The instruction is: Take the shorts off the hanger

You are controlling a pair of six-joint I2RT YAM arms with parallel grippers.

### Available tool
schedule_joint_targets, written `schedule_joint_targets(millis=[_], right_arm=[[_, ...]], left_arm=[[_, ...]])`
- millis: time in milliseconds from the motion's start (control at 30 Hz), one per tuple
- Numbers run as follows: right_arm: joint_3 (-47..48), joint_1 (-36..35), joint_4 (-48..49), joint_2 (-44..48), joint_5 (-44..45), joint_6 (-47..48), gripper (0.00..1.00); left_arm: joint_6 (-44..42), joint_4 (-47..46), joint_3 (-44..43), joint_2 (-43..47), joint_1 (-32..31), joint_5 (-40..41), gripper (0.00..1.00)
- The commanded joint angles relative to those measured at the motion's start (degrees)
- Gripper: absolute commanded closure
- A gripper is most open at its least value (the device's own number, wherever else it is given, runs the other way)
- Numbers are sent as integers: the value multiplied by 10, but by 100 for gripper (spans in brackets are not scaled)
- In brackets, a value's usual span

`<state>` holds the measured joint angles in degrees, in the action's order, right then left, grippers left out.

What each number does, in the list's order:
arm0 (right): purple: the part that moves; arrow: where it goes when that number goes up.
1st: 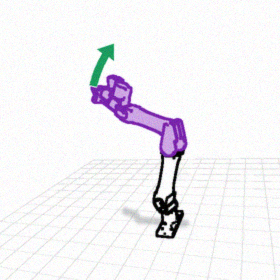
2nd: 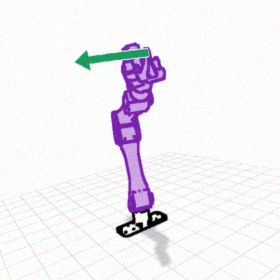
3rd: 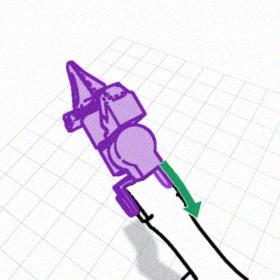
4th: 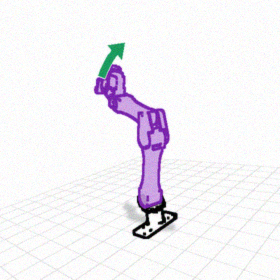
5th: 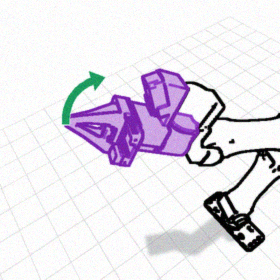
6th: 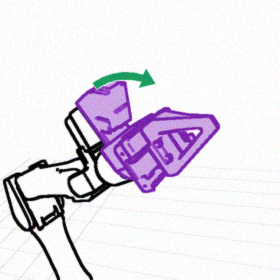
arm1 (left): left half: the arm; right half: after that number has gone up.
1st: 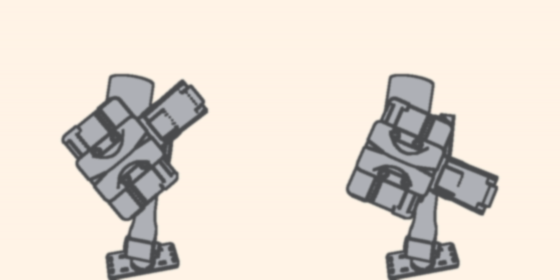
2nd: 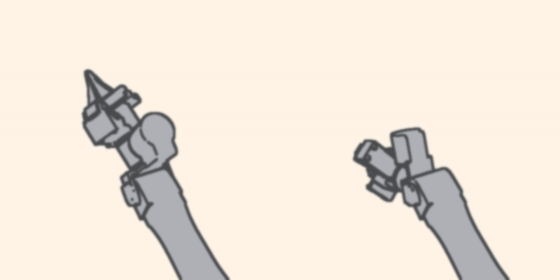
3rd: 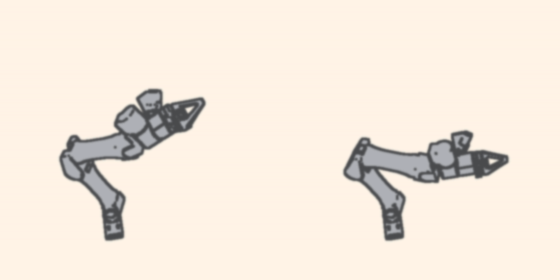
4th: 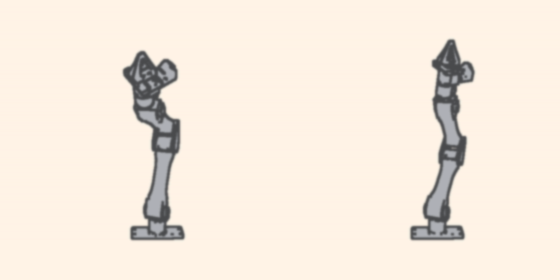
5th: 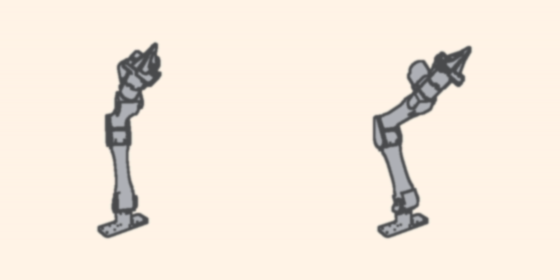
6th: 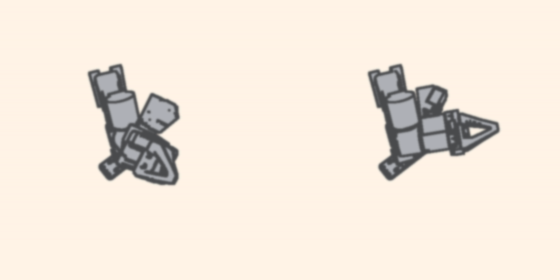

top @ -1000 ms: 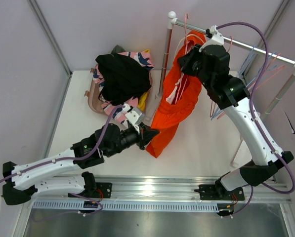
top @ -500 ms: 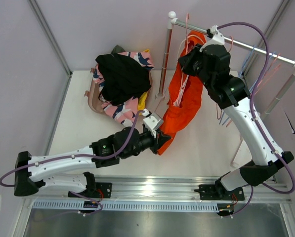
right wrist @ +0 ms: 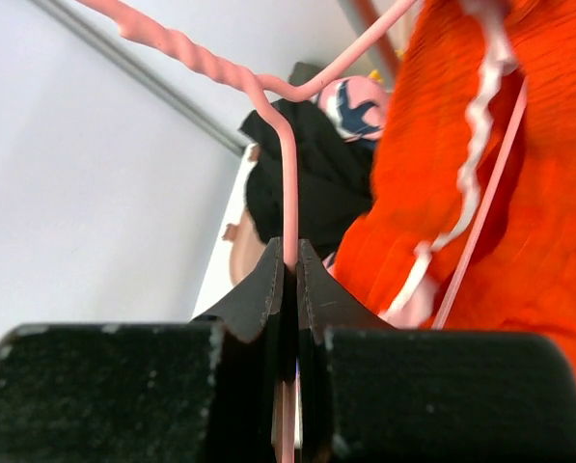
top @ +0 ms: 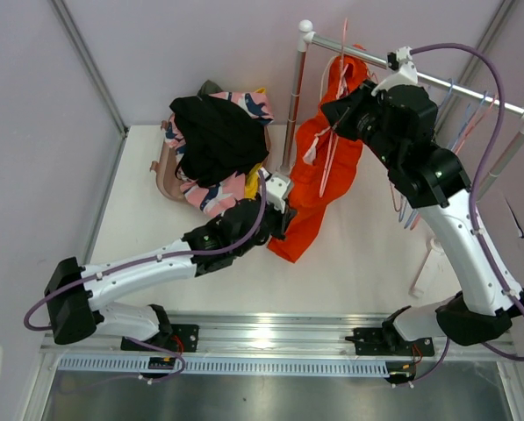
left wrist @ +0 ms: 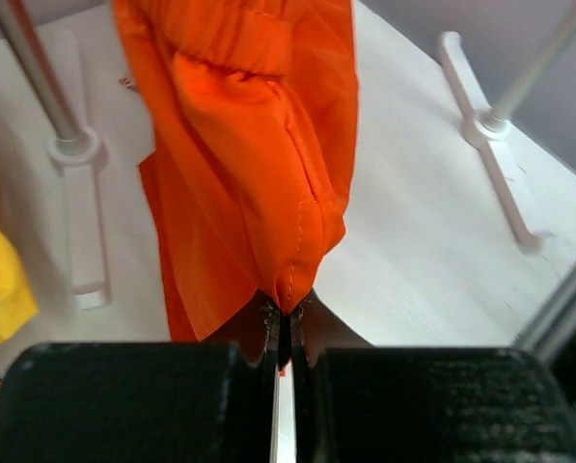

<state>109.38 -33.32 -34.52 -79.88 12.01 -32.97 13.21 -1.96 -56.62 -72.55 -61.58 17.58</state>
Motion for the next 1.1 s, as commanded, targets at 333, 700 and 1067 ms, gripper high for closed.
schedule_joint_targets(millis=[333,700,1067], right_arm=[[-153,-30,31,150,-148,-156,100],[-204,-32,-1,211,-62,-129,100],[-83,122,64,85,-168,-97,100]], left_arm=[[-52,5,-187,-30,76,14,100],[-8,95,-199,42,99,11,100],[62,215,-32,318,97,27,100]])
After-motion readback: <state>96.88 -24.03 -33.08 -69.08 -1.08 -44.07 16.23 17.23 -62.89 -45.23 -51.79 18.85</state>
